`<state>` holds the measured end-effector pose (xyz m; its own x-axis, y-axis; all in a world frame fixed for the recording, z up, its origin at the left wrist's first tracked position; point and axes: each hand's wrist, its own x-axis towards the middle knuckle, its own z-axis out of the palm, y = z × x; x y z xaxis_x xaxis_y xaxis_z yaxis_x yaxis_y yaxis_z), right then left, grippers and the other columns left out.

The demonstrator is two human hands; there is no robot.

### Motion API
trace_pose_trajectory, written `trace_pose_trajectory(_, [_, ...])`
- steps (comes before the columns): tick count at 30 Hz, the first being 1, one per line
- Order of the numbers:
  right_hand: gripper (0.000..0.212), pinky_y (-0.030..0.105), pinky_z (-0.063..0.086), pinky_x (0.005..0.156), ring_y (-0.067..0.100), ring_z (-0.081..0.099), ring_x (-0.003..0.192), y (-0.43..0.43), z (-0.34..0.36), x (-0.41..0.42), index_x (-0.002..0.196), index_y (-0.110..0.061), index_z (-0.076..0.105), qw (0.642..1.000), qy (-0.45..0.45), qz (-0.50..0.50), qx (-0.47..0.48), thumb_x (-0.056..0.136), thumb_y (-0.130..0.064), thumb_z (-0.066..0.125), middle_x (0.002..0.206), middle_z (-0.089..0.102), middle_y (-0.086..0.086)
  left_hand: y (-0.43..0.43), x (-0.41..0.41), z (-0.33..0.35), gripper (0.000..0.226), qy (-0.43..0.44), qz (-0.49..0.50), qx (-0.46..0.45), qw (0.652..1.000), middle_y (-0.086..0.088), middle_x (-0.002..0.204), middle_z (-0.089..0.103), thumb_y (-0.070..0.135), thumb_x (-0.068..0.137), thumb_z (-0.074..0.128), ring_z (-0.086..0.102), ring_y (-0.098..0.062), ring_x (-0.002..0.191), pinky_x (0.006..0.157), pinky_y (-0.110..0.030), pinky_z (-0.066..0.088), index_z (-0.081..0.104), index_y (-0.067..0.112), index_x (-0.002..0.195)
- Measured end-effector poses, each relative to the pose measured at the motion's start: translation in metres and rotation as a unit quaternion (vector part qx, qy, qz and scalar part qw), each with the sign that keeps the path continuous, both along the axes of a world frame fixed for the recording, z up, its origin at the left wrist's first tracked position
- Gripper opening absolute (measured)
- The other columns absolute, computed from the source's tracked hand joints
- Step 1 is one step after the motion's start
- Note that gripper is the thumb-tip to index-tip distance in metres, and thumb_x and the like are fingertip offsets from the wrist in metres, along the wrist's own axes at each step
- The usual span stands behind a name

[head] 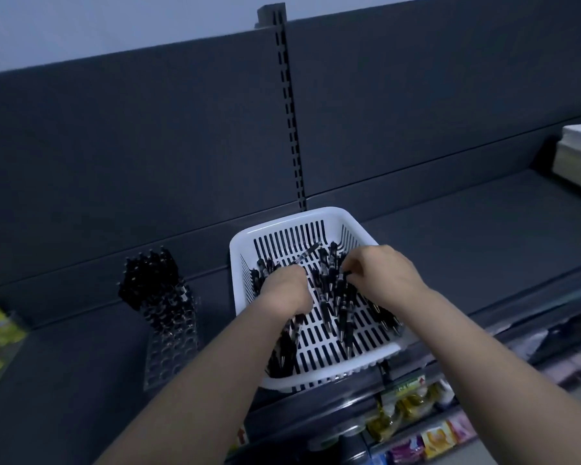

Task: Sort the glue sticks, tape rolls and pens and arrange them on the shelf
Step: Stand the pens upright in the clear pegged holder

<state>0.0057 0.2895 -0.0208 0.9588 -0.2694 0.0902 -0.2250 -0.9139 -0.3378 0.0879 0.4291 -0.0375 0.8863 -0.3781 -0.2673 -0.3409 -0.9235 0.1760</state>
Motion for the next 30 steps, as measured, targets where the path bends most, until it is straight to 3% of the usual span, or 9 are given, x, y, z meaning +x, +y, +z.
trace_pose_trajectory(2, [0.022, 0.031, 0.050, 0.079, 0.021, 0.061, 0.099, 0.002, 0.001, 0.013, 0.101, -0.030, 0.067, 1.000, 0.003, 0.012, 0.019, 0.085, -0.018, 0.058, 0.102, 0.068, -0.005, 0.010, 0.008, 0.005, 0.013, 0.006, 0.054, -0.091, 0.994, -0.002, 0.062, 0.052, 0.007, 0.079, 0.065, 0.053, -0.017, 0.053, 0.050, -0.031, 0.050, 0.056, 0.008, 0.069])
trace_pose_trajectory(4, [0.022, 0.032, 0.051, 0.082, 0.020, 0.061, 0.100, 0.005, 0.000, 0.030, 0.102, -0.027, 0.068, 0.999, 0.008, 0.025, 0.034, 0.085, -0.015, 0.058, 0.103, 0.068, -0.003, 0.019, 0.014, 0.014, 0.004, 0.010, 0.102, -0.221, 0.970, -0.004, 0.072, 0.067, 0.010, 0.078, 0.066, 0.065, -0.020, 0.058, 0.064, -0.035, 0.060, 0.066, 0.011, 0.082])
trace_pose_trajectory(7, [0.026, 0.033, 0.053, 0.082, 0.023, 0.063, 0.097, 0.019, -0.008, 0.058, 0.103, -0.019, 0.067, 0.998, 0.047, 0.045, 0.024, 0.082, -0.006, 0.057, 0.103, 0.067, 0.003, 0.036, 0.019, 0.025, 0.024, 0.065, 0.167, -0.401, 0.899, -0.005, 0.094, 0.068, 0.007, 0.083, 0.070, 0.070, -0.019, 0.078, 0.075, -0.034, 0.061, 0.064, 0.012, 0.106])
trace_pose_trajectory(10, [0.022, 0.037, 0.056, 0.079, 0.028, 0.063, 0.090, 0.033, -0.016, 0.076, 0.099, -0.008, 0.064, 0.993, 0.101, 0.052, -0.025, 0.081, 0.000, 0.055, 0.101, 0.065, 0.009, 0.051, 0.018, 0.032, 0.026, 0.074, 0.170, -0.459, 0.869, -0.006, 0.094, 0.065, 0.003, 0.085, 0.069, 0.068, -0.020, 0.089, 0.077, -0.033, 0.060, 0.063, 0.007, 0.110])
trace_pose_trajectory(13, [0.012, 0.033, 0.049, 0.069, 0.028, 0.059, 0.087, 0.042, -0.018, 0.083, 0.093, -0.010, 0.055, 0.990, 0.123, 0.049, -0.057, 0.083, -0.004, 0.056, 0.099, 0.060, 0.010, 0.065, 0.017, 0.032, 0.024, 0.064, 0.171, -0.478, 0.859, -0.006, 0.089, 0.063, 0.001, 0.086, 0.068, 0.067, -0.019, 0.086, 0.074, -0.028, 0.059, 0.064, 0.005, 0.109])
trace_pose_trajectory(18, [0.025, 0.032, 0.046, 0.069, 0.026, 0.061, 0.098, 0.051, -0.018, 0.083, 0.110, -0.010, 0.056, 0.986, 0.138, 0.025, -0.092, 0.085, -0.007, 0.061, 0.106, 0.063, 0.007, 0.071, 0.020, 0.032, 0.020, 0.069, 0.167, -0.484, 0.856, -0.003, 0.087, 0.063, 0.002, 0.087, 0.067, 0.066, -0.017, 0.083, 0.072, -0.027, 0.059, 0.064, 0.008, 0.106])
trace_pose_trajectory(24, [0.030, 0.032, 0.050, 0.078, 0.025, 0.061, 0.103, 0.049, -0.011, 0.072, 0.111, -0.012, 0.056, 0.980, 0.183, 0.002, -0.084, 0.082, -0.016, 0.066, 0.111, 0.061, 0.005, 0.049, 0.019, 0.011, 0.029, 0.006, 0.130, -0.339, 0.932, -0.005, 0.089, 0.071, 0.009, 0.085, 0.069, 0.070, -0.023, 0.079, 0.077, -0.037, 0.059, 0.061, 0.010, 0.112])
trace_pose_trajectory(28, [0.025, 0.029, 0.047, 0.068, 0.022, 0.056, 0.085, 0.043, -0.006, 0.061, 0.098, -0.015, 0.055, 0.980, 0.194, 0.002, -0.050, 0.078, -0.021, 0.069, 0.092, 0.056, 0.001, 0.039, 0.020, 0.001, 0.031, -0.070, 0.071, -0.242, 0.965, -0.003, 0.109, 0.065, 0.010, 0.087, 0.063, 0.062, -0.019, 0.099, 0.088, -0.032, 0.053, 0.061, 0.012, 0.118])
trace_pose_trajectory(30, [0.026, 0.026, 0.045, 0.066, 0.019, 0.055, 0.081, 0.038, -0.002, 0.057, 0.097, -0.016, 0.057, 0.985, 0.175, -0.006, -0.005, 0.076, -0.023, 0.070, 0.087, 0.057, -0.001, 0.037, 0.019, 0.007, 0.029, -0.089, 0.039, -0.218, 0.971, -0.004, 0.108, 0.064, 0.004, 0.089, 0.057, 0.062, -0.019, 0.099, 0.085, -0.032, 0.052, 0.062, 0.011, 0.117])
